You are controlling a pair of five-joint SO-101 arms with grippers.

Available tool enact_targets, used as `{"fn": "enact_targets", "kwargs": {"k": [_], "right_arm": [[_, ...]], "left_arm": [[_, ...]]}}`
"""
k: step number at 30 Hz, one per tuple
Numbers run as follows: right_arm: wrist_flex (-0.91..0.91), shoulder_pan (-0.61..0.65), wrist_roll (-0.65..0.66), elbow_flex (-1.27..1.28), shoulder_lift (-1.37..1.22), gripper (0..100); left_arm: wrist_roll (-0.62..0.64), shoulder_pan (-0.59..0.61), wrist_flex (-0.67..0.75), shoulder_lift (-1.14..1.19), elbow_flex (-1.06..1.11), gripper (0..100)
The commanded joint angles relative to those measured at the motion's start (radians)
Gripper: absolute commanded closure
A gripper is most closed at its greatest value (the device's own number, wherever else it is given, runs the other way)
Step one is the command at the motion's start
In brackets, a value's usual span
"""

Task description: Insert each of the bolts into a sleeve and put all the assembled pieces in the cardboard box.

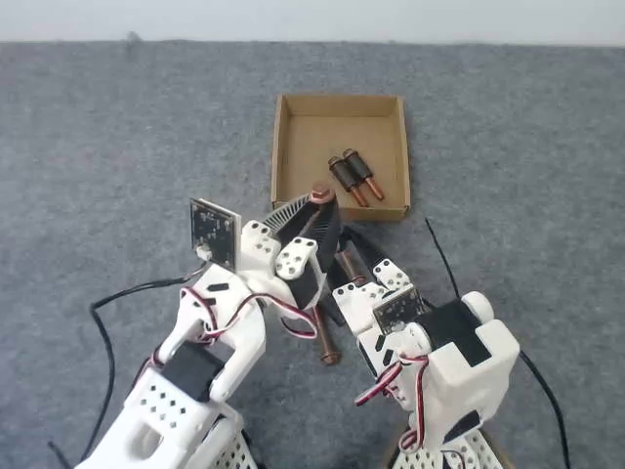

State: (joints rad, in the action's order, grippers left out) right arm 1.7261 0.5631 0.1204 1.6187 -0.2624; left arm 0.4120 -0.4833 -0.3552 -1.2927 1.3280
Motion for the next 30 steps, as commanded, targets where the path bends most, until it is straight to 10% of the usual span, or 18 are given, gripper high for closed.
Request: {"fn": "enact_targets", "kwargs": {"k": [1, 30], "right_arm": [[0.016, 0.010, 0.009, 0.023, 0.036, 99.1], [0.018, 0.027, 0.006, 0.023, 0.036, 99.1]], "left_arm": [[0.017, -0.006, 0.032, -0.057, -0.001, 99], [0.014, 0.015, 0.186, -0.068, 0.120, 99]]}}
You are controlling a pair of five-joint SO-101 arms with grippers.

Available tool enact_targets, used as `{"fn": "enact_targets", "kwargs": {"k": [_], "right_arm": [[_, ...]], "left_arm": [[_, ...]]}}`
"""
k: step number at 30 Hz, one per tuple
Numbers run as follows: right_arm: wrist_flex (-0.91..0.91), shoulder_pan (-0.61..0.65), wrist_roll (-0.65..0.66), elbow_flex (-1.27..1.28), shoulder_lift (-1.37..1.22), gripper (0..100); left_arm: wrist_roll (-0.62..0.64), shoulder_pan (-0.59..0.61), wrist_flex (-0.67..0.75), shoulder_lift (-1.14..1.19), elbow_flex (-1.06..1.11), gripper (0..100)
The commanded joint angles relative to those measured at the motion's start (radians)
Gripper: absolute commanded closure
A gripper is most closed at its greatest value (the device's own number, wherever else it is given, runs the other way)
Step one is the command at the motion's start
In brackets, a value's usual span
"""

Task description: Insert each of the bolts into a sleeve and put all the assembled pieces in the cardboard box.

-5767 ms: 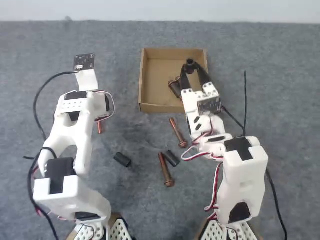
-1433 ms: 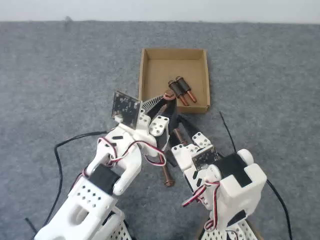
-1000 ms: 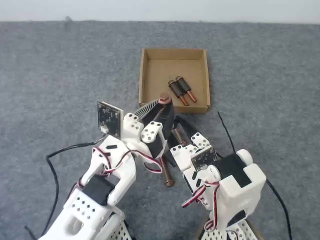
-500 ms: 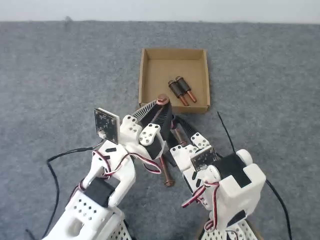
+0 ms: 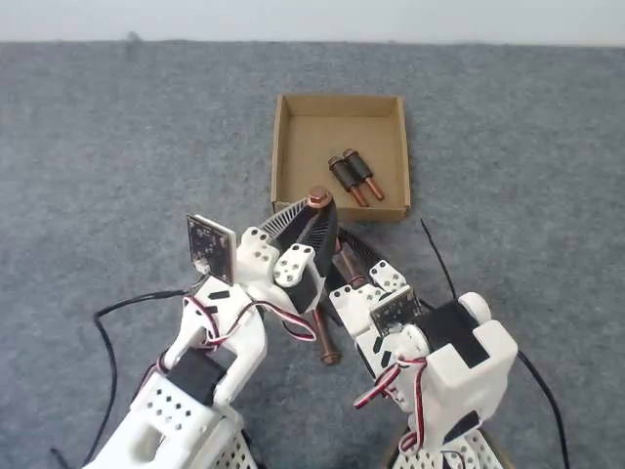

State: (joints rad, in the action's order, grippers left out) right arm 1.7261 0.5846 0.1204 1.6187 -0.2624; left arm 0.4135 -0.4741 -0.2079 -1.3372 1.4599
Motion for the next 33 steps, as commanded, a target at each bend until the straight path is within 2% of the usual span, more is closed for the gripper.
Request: {"fn": "enact_targets", "kwargs": {"k": [1, 12, 14, 17, 21, 33], "right_arm": [[0.018, 0.005, 0.006, 0.023, 0.036, 99.1], [0.018, 0.005, 0.006, 0.023, 0.036, 99.1], [0.018, 0.007, 0.006, 0.023, 0.036, 99.1], [0.018, 0.008, 0.006, 0.023, 0.036, 99.1], [0.018, 0.007, 0.006, 0.023, 0.038, 99.1], [0.018, 0.010, 0.006, 0.023, 0.036, 99.1]], "left_arm": [[0.012, 0.006, 0.038, -0.023, -0.010, 99], [0.009, 0.009, 0.038, -0.023, -0.007, 99], [-0.029, 0.011, 0.038, -0.021, 0.001, 99], [-0.078, 0.014, 0.115, -0.021, 0.045, 99], [-0.078, 0.015, 0.239, -0.021, 0.077, 99], [-0.081, 0.015, 0.253, -0.021, 0.074, 99]]}}
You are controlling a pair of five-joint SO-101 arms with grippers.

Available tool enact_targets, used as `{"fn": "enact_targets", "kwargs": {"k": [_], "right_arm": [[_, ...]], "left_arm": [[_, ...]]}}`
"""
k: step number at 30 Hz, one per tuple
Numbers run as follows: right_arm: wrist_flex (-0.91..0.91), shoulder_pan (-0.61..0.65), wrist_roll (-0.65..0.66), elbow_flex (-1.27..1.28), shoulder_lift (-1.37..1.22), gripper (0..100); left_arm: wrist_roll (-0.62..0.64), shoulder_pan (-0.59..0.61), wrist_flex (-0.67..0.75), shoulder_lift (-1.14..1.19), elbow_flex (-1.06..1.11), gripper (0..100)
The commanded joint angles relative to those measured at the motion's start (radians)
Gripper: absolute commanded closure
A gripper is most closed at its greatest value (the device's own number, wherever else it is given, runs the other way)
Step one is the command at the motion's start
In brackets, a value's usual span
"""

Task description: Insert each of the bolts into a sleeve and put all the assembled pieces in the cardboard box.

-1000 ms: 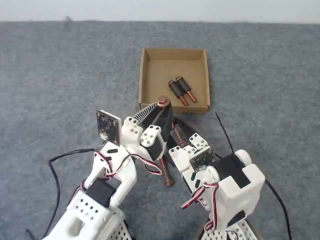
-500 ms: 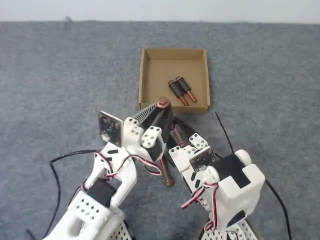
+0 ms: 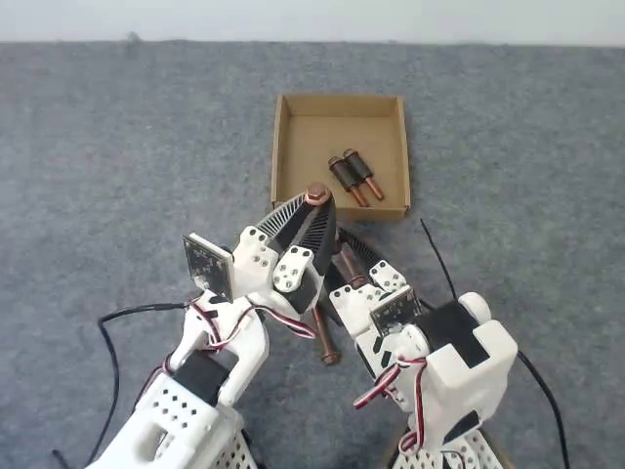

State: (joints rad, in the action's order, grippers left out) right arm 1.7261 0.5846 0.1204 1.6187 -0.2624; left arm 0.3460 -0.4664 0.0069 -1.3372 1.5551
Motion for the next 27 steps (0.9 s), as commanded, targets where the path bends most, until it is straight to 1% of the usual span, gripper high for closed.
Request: {"fn": "enact_targets", "kwargs": {"k": [1, 4, 7, 13, 19, 27], "right_arm": [[0.018, 0.010, 0.006, 0.023, 0.036, 99.1], [0.018, 0.010, 0.006, 0.023, 0.036, 99.1], [0.018, 0.007, 0.006, 0.023, 0.036, 99.1], [0.018, 0.005, 0.006, 0.023, 0.036, 99.1], [0.018, 0.005, 0.006, 0.023, 0.036, 99.1], [0.018, 0.005, 0.006, 0.023, 0.036, 99.1]], "left_arm": [[-0.014, 0.008, 0.052, -0.020, -0.021, 99], [-0.014, 0.008, 0.120, -0.020, -0.007, 99], [-0.014, 0.008, 0.147, -0.020, 0.013, 99], [-0.014, 0.009, 0.147, -0.020, 0.015, 99], [-0.011, 0.087, 0.149, -0.020, -0.015, 99], [-0.009, 0.086, 0.147, -0.017, -0.018, 99]]}}
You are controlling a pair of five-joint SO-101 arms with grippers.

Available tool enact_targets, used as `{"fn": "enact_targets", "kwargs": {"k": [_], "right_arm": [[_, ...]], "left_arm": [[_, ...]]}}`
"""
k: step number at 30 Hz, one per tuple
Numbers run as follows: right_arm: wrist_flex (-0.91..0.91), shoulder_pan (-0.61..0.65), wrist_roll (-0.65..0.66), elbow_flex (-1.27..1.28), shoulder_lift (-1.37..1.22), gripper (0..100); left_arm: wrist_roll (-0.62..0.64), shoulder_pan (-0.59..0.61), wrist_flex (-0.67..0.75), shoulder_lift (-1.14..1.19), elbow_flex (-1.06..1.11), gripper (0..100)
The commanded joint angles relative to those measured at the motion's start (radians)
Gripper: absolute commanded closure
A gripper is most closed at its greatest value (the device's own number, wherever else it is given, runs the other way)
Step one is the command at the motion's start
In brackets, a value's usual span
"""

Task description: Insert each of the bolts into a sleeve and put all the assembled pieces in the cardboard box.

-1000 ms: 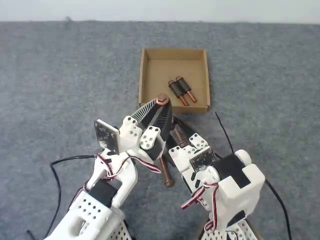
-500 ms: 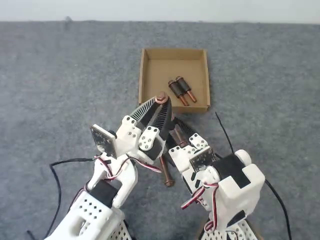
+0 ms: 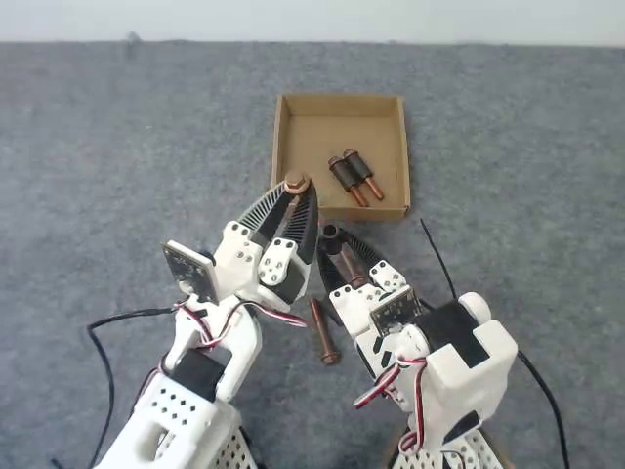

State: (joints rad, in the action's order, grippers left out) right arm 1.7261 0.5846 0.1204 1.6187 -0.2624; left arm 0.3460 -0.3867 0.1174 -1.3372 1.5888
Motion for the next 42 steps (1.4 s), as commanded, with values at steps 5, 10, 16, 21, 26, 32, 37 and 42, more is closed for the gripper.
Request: {"fn": "enact_targets", "kwargs": {"k": [5, 10, 16, 21, 26, 32, 37, 42], "right_arm": [[0.018, 0.005, 0.006, 0.023, 0.036, 99.1], [0.018, 0.005, 0.006, 0.023, 0.036, 99.1], [0.018, 0.005, 0.008, 0.023, 0.036, 99.1], [0.018, 0.005, 0.008, 0.023, 0.036, 99.1], [0.018, 0.005, 0.008, 0.023, 0.036, 99.1], [0.018, 0.004, 0.008, 0.023, 0.036, 99.1], [0.018, 0.004, 0.009, 0.023, 0.036, 99.1], [0.018, 0.004, 0.012, 0.023, 0.036, 99.1]], "left_arm": [[-0.009, 0.012, 0.032, 0.160, -0.157, 99], [-0.009, 0.006, 0.037, 0.407, -0.255, 99], [-0.009, 0.005, 0.037, 0.414, -0.266, 99], [-0.009, -0.023, 0.037, 0.379, -0.226, 99], [-0.014, -0.055, 0.037, 0.356, -0.208, 99], [-0.014, -0.055, 0.032, 0.353, -0.206, 99], [-0.014, -0.057, 0.031, 0.351, -0.185, 99], [-0.014, -0.057, 0.032, 0.351, -0.176, 99]]}}
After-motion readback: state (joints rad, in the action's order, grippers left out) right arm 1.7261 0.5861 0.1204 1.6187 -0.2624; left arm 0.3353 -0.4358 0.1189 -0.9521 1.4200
